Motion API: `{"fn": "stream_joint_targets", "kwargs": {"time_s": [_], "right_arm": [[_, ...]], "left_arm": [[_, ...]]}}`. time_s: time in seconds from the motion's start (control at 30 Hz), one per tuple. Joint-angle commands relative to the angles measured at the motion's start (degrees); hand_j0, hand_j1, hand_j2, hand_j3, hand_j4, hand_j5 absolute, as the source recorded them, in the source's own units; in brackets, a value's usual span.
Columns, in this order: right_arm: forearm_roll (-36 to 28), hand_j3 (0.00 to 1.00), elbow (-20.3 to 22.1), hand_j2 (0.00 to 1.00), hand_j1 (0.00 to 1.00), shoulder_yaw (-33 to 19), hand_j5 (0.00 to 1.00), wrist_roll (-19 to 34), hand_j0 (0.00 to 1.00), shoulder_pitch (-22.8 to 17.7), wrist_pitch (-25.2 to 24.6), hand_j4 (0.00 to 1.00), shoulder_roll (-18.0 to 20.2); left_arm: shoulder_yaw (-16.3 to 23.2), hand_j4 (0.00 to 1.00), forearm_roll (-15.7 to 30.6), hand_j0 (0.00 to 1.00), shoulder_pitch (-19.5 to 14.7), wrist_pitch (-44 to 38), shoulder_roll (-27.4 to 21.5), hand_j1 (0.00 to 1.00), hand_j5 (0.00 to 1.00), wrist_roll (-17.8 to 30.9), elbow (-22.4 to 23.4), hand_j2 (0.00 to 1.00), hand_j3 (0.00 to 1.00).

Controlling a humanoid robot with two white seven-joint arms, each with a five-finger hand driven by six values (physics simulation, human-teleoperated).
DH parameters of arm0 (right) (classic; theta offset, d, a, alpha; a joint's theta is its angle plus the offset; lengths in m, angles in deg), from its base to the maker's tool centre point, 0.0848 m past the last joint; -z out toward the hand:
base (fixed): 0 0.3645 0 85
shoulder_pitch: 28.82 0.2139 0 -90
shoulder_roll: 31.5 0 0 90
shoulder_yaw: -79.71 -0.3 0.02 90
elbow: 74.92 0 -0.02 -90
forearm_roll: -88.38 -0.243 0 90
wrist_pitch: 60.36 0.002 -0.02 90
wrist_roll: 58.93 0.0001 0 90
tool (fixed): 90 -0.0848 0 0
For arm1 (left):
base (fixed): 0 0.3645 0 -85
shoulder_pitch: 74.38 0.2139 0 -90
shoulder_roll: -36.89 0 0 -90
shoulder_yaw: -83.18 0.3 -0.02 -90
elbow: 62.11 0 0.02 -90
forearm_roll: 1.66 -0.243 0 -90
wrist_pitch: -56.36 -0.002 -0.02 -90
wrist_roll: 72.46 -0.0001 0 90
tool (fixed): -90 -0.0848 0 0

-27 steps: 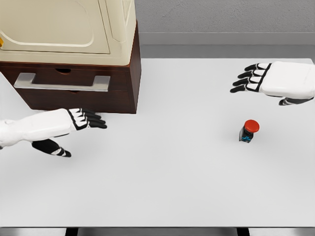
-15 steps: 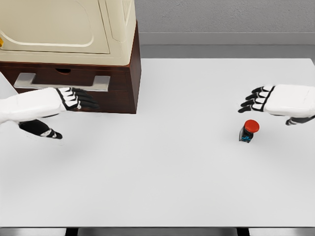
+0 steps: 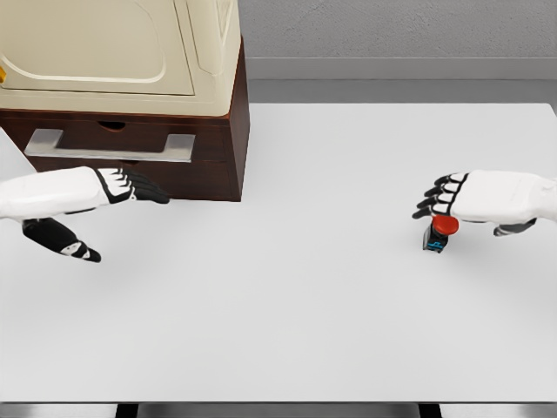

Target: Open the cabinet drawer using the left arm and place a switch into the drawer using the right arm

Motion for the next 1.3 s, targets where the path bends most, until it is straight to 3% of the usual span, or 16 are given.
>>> {"fn": "stream_joint_targets", "kwargs": {"time_s": [0.0, 0.27, 0.5, 0.83, 0.97, 1.17, 1.27], "right_arm": [[-0.3, 1.00, -0.1, 1.00, 1.00, 0.1, 1.00, 0.0, 1.00, 0.0, -0.1, 1.00, -0.8], [-0.3, 1.00, -1.6, 1.00, 1.00, 1.8, 1.00, 0.0, 1.00, 0.0, -0.1, 1.00, -2.1], [-0.5, 1.00, -2.5, 1.00, 1.00, 1.9, 1.00, 0.0, 1.00, -0.1, -0.1, 1.00, -2.0], [-0.6, 1.00, -2.5, 1.00, 1.00, 2.7, 1.00, 0.0, 1.00, -0.1, -0.1, 1.00, -2.3], [-0.7, 1.00, -2.5, 1.00, 1.00, 2.7, 1.00, 0.0, 1.00, -0.1, -0.1, 1.00, -2.4], [-0.8, 1.00, -2.5, 1.00, 1.00, 2.7, 1.00, 0.0, 1.00, -0.1, -0.1, 1.00, -2.4], [-0.8, 1.00, -2.5, 1.00, 1.00, 2.7, 1.00, 0.0, 1.00, -0.1, -0.1, 1.00, -2.4]], "left_arm": [[2.1, 1.00, 5.6, 1.00, 0.1, -0.1, -0.9, 1.00, 1.00, 0.2, 0.0, 1.00, 1.00], [2.0, 1.00, 8.6, 1.00, -1.9, -0.1, -0.8, 1.00, 1.00, 1.6, 0.0, 1.00, 1.00], [1.9, 1.00, 9.9, 1.00, -3.2, -13.7, -0.7, 1.00, 1.00, 2.1, 0.1, 1.00, 1.00], [0.6, 1.00, 9.5, 1.00, -3.9, -18.7, -0.1, 1.00, 1.00, 2.0, 1.7, 1.00, 1.00], [0.4, 1.00, 9.4, 1.00, -3.9, -18.7, 0.8, 1.00, 1.00, 2.0, 3.5, 1.00, 1.00], [0.3, 1.00, 10.1, 1.00, -4.7, -17.6, 2.3, 1.00, 1.00, 3.5, 2.6, 1.00, 1.00], [0.3, 1.00, 10.8, 1.00, -4.8, -12.2, 1.5, 1.00, 1.00, 4.9, 1.8, 1.00, 1.00]]}}
